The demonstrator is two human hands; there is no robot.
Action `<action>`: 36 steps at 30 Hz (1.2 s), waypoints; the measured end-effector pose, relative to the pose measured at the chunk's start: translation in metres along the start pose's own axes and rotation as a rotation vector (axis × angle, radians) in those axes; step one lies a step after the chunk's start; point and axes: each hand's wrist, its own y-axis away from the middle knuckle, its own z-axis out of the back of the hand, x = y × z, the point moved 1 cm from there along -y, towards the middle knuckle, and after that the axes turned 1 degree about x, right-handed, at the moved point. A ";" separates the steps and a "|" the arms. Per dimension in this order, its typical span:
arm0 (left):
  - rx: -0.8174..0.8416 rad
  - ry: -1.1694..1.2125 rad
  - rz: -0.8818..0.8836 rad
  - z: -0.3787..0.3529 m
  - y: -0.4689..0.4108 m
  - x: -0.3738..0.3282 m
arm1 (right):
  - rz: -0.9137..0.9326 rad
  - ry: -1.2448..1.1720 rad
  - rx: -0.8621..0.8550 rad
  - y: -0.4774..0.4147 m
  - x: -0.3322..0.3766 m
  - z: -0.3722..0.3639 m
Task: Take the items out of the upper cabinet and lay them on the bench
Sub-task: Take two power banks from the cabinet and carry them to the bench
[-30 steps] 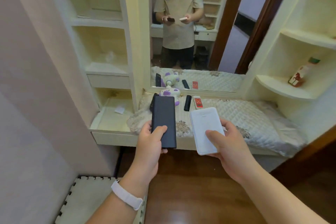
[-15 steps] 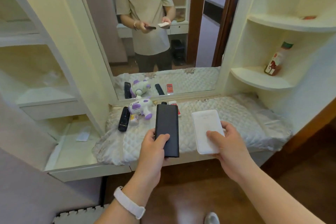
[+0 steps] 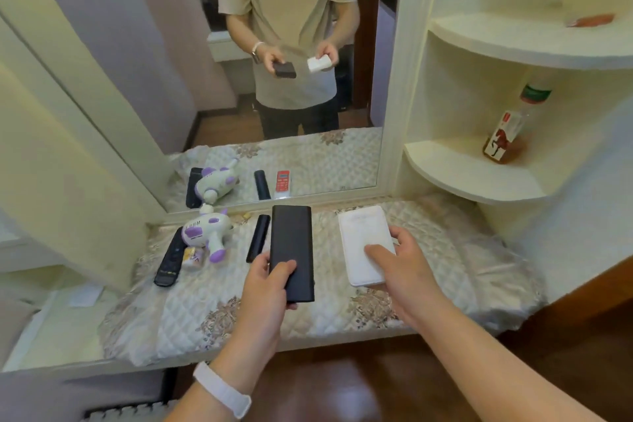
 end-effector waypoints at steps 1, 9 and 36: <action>-0.006 -0.003 0.008 -0.006 -0.003 0.001 | -0.011 0.005 0.001 -0.008 0.000 0.004; -0.086 -0.048 0.075 -0.034 -0.055 0.014 | -0.083 0.078 0.003 -0.073 -0.012 0.023; 0.024 -0.080 0.463 -0.052 -0.280 0.106 | -0.387 0.478 -0.066 -0.285 -0.095 -0.036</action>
